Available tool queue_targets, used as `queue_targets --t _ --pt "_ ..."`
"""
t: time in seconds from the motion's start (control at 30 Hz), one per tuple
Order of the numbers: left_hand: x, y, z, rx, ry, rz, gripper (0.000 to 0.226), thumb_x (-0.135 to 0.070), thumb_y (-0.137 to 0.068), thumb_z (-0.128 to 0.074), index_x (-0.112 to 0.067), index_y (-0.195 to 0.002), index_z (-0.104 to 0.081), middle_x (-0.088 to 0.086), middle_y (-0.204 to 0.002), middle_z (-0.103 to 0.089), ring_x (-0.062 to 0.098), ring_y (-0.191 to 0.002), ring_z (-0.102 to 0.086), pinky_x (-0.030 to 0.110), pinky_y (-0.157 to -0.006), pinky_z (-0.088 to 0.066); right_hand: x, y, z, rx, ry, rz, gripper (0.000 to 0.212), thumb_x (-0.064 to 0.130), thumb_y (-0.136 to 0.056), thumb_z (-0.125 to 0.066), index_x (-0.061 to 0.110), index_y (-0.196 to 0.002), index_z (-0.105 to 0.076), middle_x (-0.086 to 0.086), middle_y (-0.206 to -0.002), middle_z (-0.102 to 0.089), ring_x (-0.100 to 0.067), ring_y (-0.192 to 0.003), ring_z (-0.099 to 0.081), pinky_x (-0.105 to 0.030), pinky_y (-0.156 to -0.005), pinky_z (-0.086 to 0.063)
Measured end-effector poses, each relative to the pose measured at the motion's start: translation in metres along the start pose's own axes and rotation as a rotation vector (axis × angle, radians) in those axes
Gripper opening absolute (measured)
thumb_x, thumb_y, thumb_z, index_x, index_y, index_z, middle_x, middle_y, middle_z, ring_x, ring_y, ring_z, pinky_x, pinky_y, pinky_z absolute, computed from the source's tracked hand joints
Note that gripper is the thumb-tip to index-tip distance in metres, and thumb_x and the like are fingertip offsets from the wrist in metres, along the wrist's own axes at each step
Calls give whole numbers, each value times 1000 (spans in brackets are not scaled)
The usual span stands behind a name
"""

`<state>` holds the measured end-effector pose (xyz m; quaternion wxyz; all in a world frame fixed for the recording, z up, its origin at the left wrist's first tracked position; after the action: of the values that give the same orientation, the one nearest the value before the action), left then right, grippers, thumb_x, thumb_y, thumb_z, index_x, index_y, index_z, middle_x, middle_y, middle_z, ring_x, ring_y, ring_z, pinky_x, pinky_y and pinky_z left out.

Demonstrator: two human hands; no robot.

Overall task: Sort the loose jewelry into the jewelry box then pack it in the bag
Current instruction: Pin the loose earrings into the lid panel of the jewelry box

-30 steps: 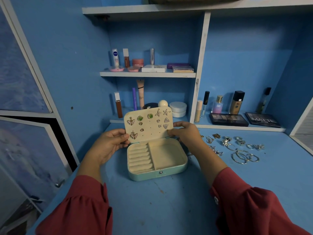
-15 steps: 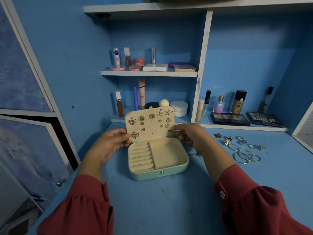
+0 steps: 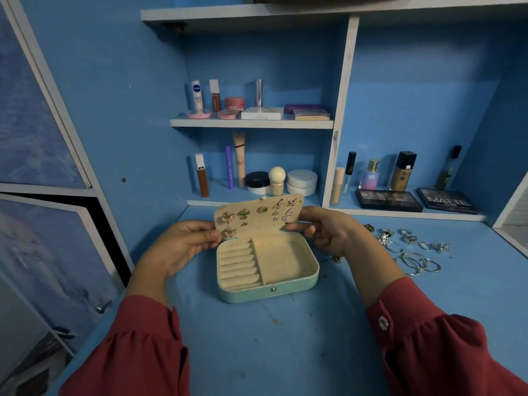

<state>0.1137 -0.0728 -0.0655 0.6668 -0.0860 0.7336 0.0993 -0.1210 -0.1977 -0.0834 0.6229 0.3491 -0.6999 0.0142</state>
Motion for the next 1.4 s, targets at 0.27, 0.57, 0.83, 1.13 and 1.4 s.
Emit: queue_targets --t 0.27,0.57,0.83,1.13,1.4 --pt "-5 5 -4 38 -67 18 40 19 -78 -56 -12 -64 -77 8 -74 -73 15 -70 -70 20 -72 -57 -4 2 0 56 -81 -43 10 16 -90 -56 9 -89 -63 -11 -80 -74 -3 -39 -45 -10 -36 -18" --pt "-51 17 -10 -300 -479 -286 19 -5 -89 -62 -17 -99 -72 -6 -89 -72 2 -76 -61 13 -68 -46 -1 5 0 109 -124 -32 12 2 -93 -49 0 -93 -61 -16 -77 -72 -7 -47 -60 -10 -36 -34" --pt "-69 85 -163 -198 -889 -1179 10 -10 -88 -61 -5 -86 -70 3 -80 -66 21 -75 -55 31 -72 -45 0 0 0 132 -85 -6 12 -2 -90 -51 0 -85 -62 -9 -69 -66 -14 -59 -61 -19 -59 -47" --pt "2 58 -207 111 -1510 -1066 5 -22 -70 -75 -25 -74 -74 -8 -70 -59 19 -82 -50 32 -80 -46 -2 -2 1 139 -92 9 10 1 -88 -57 -1 -94 -65 -5 -62 -64 -10 -53 -60 -22 -71 -39" --pt "5 64 -215 168 -1499 -1002 4 -33 -75 -74 -29 -76 -74 -11 -77 -60 20 -88 -52 34 -83 -43 -1 4 -2 158 -107 4 11 2 -91 -54 0 -94 -65 -4 -60 -65 -7 -49 -59 -14 -53 -42"
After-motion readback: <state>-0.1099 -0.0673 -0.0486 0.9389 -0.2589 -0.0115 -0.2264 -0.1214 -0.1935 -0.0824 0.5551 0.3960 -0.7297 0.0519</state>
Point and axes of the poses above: each hand's wrist, its own y-axis away from the middle knuckle, its own z-axis out of the back of the hand, x = y × z, the point moved 7 cm from there along -y, towards the middle knuckle
